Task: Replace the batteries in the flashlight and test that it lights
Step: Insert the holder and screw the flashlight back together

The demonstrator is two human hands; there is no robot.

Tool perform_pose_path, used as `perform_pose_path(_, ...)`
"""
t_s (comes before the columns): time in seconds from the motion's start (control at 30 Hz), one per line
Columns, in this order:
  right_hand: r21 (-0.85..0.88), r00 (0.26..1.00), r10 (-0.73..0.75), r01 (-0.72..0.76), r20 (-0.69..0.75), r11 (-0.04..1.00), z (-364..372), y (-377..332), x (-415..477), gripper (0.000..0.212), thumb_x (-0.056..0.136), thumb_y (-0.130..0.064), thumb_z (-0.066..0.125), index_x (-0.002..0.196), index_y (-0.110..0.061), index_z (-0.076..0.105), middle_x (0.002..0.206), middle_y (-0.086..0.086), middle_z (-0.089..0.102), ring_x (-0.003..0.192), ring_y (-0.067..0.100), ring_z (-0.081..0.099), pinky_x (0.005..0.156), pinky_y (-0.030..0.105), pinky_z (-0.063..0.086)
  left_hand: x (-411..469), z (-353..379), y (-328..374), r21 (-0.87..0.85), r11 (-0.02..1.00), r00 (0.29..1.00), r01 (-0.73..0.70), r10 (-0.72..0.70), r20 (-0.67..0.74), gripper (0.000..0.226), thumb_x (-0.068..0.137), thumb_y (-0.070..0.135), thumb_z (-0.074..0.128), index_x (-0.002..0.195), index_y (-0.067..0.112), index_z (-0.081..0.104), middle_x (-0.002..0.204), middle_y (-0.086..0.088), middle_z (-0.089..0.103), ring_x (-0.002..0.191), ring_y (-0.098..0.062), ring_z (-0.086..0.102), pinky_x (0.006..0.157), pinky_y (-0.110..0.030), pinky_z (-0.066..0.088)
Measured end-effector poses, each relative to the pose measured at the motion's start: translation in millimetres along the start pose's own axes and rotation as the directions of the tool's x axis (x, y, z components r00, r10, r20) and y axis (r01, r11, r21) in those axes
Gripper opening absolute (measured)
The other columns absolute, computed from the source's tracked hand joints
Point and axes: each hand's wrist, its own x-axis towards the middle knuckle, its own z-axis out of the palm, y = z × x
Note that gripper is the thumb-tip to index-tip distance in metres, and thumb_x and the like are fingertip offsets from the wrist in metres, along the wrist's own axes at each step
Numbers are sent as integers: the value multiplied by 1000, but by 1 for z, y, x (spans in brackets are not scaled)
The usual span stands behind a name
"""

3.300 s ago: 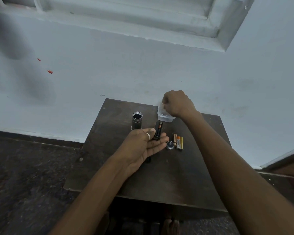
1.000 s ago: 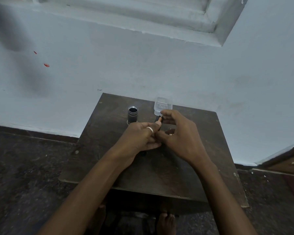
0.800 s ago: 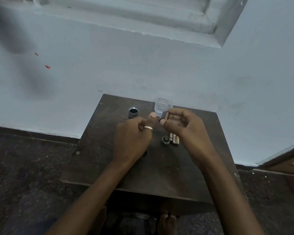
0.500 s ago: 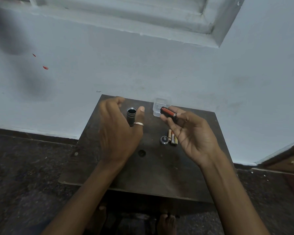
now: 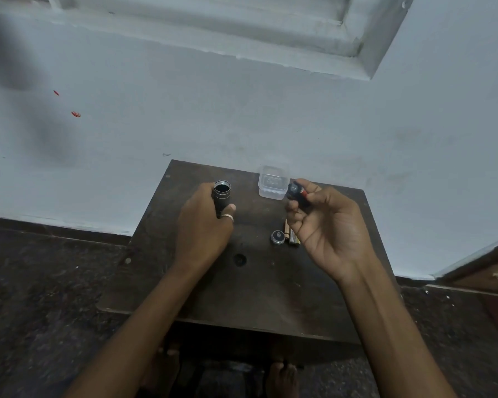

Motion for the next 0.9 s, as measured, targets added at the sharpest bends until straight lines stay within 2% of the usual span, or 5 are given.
perform_pose_path(0.27, -20, 999, -32, 33, 35, 999, -3, 1, 1, 28, 69, -5, 43, 91, -5, 60, 80, 6, 56, 61, 16, 50, 53, 21, 36, 1, 3, -2, -34, 997, 997, -68, 67, -37, 21, 88, 19, 71, 106, 20, 62, 93, 13, 63, 81, -7, 55, 66, -19, 33)
perform_pose_path(0.4, -78, 999, -33, 33, 3, 996, 0, 1, -2, 28, 74, -2, 39, 89, -6, 62, 77, 6, 60, 60, 16, 51, 52, 21, 35, 1, 3, -2, -62, 988, 988, -141, 137, -68, 23, 86, 15, 73, 106, 23, 65, 91, 14, 64, 80, -7, 58, 65, -5, 37)
perform_pose_path(0.63, -384, 970, -231, 187, -73, 904, -3, 7, 5, 31, 87, 13, 58, 116, 0, 60, 83, 4, 69, 62, 8, 56, 54, 18, 43, 1, 3, -1, -59, 977, 976, -203, 198, -85, 26, 84, 11, 74, 107, 22, 68, 93, 16, 64, 84, -8, 58, 70, -2, 35)
perform_pose_path(0.77, -584, 930, -367, 285, -23, 760, -2, 8, 2, 29, 83, 5, 72, 109, -4, 69, 88, -1, 77, 70, 3, 66, 63, 17, 48, 0, 3, 0, -56, 974, 973, -220, 215, -89, 26, 84, 11, 73, 107, 22, 68, 94, 16, 64, 87, -11, 60, 72, -12, 40)
perform_pose_path(0.9, -840, 847, -527, 334, 69, 428, -2, 12, -1, 25, 79, -5, 80, 101, -15, 75, 84, -9, 77, 75, 3, 70, 74, 23, 57, 0, 4, 1, -46, 966, 964, -253, 248, -95, 27, 84, 13, 74, 108, 22, 68, 97, 15, 64, 92, -16, 61, 81, -32, 49)
